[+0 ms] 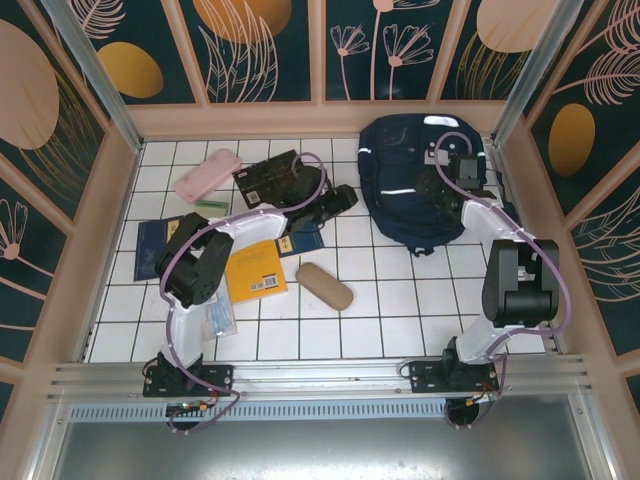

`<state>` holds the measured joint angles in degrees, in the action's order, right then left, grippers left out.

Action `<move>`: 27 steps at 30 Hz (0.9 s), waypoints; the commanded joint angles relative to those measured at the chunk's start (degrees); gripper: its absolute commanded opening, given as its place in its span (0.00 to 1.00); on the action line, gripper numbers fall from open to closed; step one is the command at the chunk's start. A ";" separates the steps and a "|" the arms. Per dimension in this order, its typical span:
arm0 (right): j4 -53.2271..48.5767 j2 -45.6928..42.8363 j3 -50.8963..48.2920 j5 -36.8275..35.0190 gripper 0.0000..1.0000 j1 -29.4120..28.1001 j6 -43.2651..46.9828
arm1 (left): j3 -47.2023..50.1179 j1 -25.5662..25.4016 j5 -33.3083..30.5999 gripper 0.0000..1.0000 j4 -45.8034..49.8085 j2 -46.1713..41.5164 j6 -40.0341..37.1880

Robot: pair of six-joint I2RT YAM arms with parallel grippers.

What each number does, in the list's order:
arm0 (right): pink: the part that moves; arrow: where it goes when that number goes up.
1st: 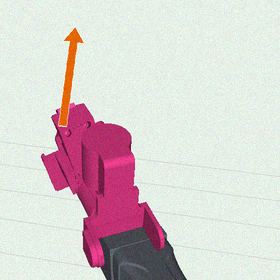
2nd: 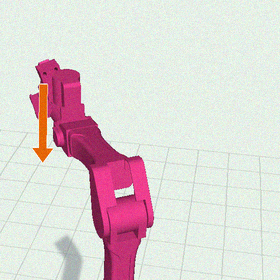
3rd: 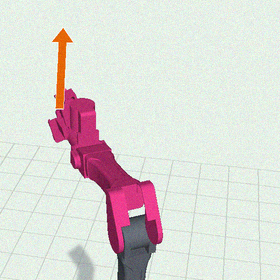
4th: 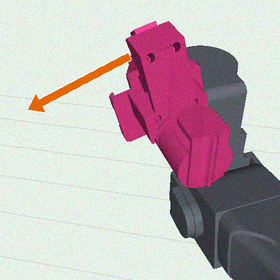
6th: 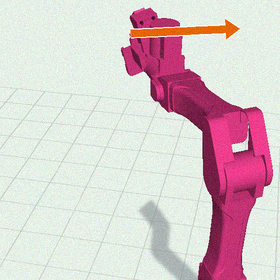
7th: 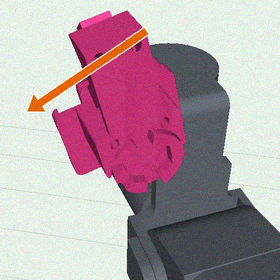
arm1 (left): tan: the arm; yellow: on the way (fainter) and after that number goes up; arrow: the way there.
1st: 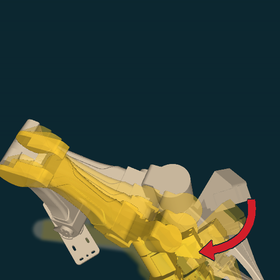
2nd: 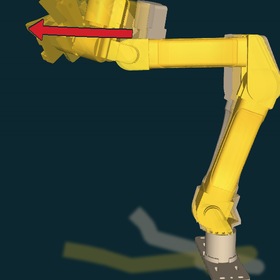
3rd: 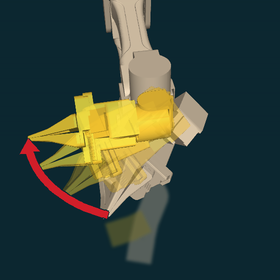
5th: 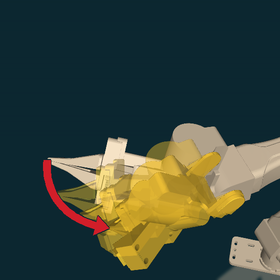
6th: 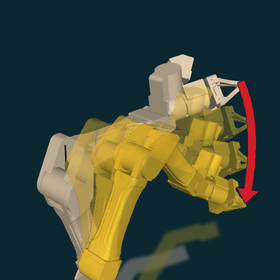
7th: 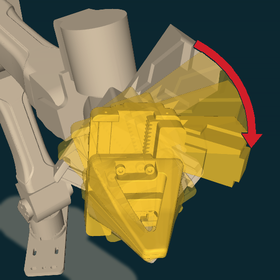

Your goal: Pack the student bag

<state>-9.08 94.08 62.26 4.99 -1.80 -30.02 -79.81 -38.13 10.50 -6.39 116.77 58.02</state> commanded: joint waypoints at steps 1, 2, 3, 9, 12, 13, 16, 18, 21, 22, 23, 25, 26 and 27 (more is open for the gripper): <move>5.88 1.36 -1.39 6.17 0.84 -4.35 -0.74 | -1.80 -0.45 -1.17 0.75 2.36 0.07 1.35; 5.93 1.77 -2.05 5.67 0.84 -5.88 -1.06 | -1.36 -0.45 -2.48 0.75 2.64 -0.83 0.91; 6.14 2.12 -2.73 6.15 0.84 -6.97 -2.01 | -0.93 -0.45 -3.35 0.75 2.90 -1.56 0.74; 4.32 0.53 -1.00 8.63 0.87 -15.29 -4.98 | 1.51 -0.45 -6.60 0.77 4.96 -4.00 3.22; 0.39 -2.45 0.98 2.36 0.89 -16.43 -4.05 | 2.73 -0.45 -2.61 0.77 1.43 -3.45 6.56; -1.20 -3.22 1.75 -0.74 0.89 -15.92 -3.49 | 2.71 -0.51 -0.62 0.76 -0.05 -2.80 8.06; -3.22 -4.07 3.14 -5.60 0.89 -11.94 -0.38 | 0.88 -1.08 2.97 0.76 -2.33 -0.34 10.62; -3.66 -3.46 3.72 -6.62 0.87 -7.56 0.41 | -1.89 -1.83 3.26 0.75 -1.28 1.46 10.26; -4.40 -1.70 4.15 -8.90 0.85 -1.67 1.74 | -5.23 -2.77 3.58 0.73 -0.60 4.04 10.18; -5.49 -0.72 4.57 -8.98 0.85 0.02 1.85 | -6.42 -3.01 3.80 0.73 -0.41 4.83 10.30; -6.41 -0.06 4.71 -8.76 0.85 1.38 2.21 | -7.67 -3.24 3.92 0.73 0.41 5.84 10.30; -7.57 0.73 3.98 -10.63 0.84 3.21 2.02 | -9.80 -3.51 4.00 0.73 1.39 7.83 10.37; -7.82 0.68 3.31 -11.23 0.82 4.23 1.72 | -10.70 -3.61 4.00 0.70 1.39 8.87 10.37; -7.36 0.30 2.26 -11.14 0.81 4.93 1.72 | -11.56 -3.79 4.00 0.69 1.31 9.79 10.50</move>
<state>-13.08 93.71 65.54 -3.38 2.11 -29.28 -88.47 -41.47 13.34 -5.93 123.85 67.59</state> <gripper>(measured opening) 0.816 0.700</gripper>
